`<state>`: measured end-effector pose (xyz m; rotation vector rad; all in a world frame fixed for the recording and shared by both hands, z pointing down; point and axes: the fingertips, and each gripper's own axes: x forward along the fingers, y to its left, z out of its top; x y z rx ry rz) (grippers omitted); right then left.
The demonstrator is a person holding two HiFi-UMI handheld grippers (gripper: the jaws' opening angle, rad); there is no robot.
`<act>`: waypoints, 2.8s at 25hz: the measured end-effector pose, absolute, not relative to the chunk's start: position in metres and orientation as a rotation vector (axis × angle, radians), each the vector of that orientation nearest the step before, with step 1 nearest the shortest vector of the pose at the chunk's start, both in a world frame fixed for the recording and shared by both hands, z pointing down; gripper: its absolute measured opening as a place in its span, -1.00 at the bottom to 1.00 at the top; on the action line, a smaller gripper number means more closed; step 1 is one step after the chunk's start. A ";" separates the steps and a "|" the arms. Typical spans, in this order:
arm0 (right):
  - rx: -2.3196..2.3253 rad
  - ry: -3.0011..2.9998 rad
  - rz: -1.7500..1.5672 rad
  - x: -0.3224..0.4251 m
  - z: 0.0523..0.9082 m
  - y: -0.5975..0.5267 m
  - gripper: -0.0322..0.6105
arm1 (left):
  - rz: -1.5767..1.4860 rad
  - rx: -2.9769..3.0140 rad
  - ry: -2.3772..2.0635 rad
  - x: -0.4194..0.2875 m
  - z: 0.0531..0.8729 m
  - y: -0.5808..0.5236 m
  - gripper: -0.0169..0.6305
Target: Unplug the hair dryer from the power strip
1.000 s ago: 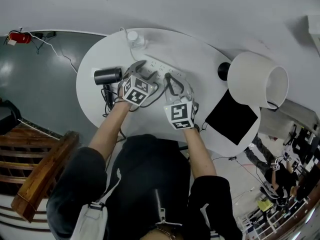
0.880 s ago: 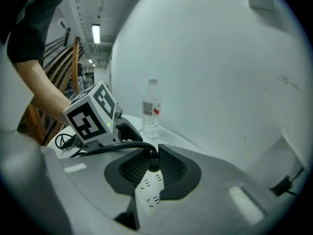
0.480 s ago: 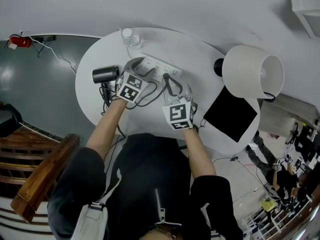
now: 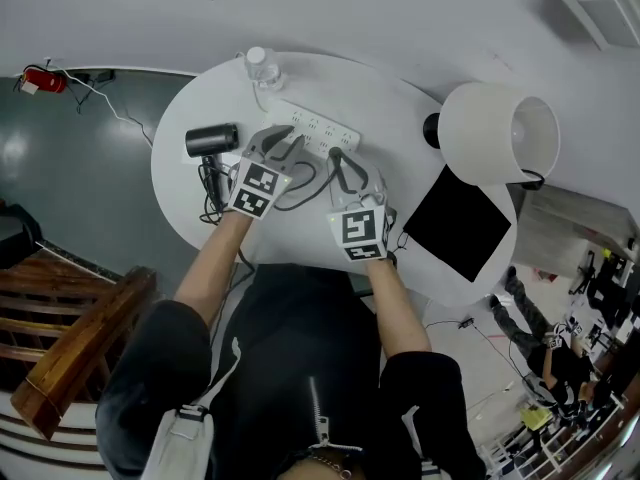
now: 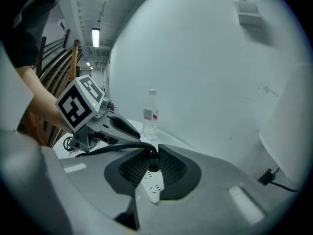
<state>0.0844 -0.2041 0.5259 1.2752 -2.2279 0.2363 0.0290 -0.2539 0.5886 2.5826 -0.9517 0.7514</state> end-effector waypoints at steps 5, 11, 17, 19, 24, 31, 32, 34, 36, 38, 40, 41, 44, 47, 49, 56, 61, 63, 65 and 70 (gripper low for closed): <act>1.320 -2.239 0.234 0.089 0.517 -0.191 -0.75 | 0.776 2.547 -0.934 0.022 0.584 -0.233 -0.87; 1.365 -2.249 0.238 0.094 0.506 -0.176 -0.75 | 0.783 2.564 -0.924 0.023 0.573 -0.209 -0.87; 1.383 -2.246 0.232 0.100 0.498 -0.157 -0.75 | 0.810 2.608 -0.931 0.024 0.559 -0.184 -0.87; 1.395 -2.250 0.242 0.104 0.496 -0.151 -0.75 | 0.816 2.618 -0.936 0.024 0.554 -0.177 -0.87; 1.413 -2.267 0.263 0.112 0.488 -0.137 -0.75 | 0.820 2.628 -0.947 0.023 0.541 -0.160 -0.87; 1.417 -2.311 0.274 0.121 0.471 -0.129 -0.75 | 0.798 2.658 -0.970 0.027 0.517 -0.145 -0.87; 1.416 -2.317 0.269 0.121 0.468 -0.127 -0.75 | 0.794 2.666 -0.976 0.027 0.512 -0.144 -0.87; 1.415 -2.328 0.258 0.121 0.462 -0.122 -0.75 | 0.787 2.677 -0.989 0.026 0.504 -0.140 -0.87; 1.416 -2.341 0.246 0.122 0.455 -0.119 -0.75 | 0.780 2.687 -1.004 0.025 0.495 -0.139 -0.87; 1.418 -2.353 0.237 0.123 0.449 -0.118 -0.75 | 0.770 2.693 -1.019 0.026 0.487 -0.138 -0.87; 1.416 -2.363 0.232 0.124 0.444 -0.116 -0.75 | 0.759 2.697 -1.033 0.026 0.481 -0.135 -0.87; 1.415 -2.368 0.229 0.123 0.442 -0.115 -0.75 | 0.755 2.700 -1.039 0.025 0.478 -0.133 -0.87; 1.417 -2.383 0.232 0.120 0.439 -0.110 -0.75 | 0.750 2.704 -1.052 0.022 0.474 -0.126 -0.87; 1.421 -2.393 0.233 0.118 0.438 -0.108 -0.75 | 0.744 2.708 -1.062 0.021 0.473 -0.122 -0.87; 1.422 -2.396 0.226 0.117 0.437 -0.107 -0.75 | 0.735 2.709 -1.069 0.018 0.472 -0.121 -0.87; 1.423 -2.394 0.211 0.112 0.439 -0.107 -0.75 | 0.718 2.701 -1.081 0.008 0.476 -0.118 -0.87; 1.401 -2.399 0.224 0.104 0.443 -0.107 -0.75 | 0.725 2.689 -1.081 -0.001 0.483 -0.117 -0.87; 1.393 -2.399 0.221 0.102 0.444 -0.108 -0.75 | 0.726 2.683 -1.082 -0.003 0.486 -0.116 -0.87; 1.390 -2.396 0.210 0.102 0.444 -0.110 -0.75 | 0.723 2.678 -1.084 -0.004 0.487 -0.116 -0.87; 1.388 -2.395 0.196 0.103 0.446 -0.118 -0.75 | 0.696 2.641 -1.112 -0.011 0.492 -0.119 -0.87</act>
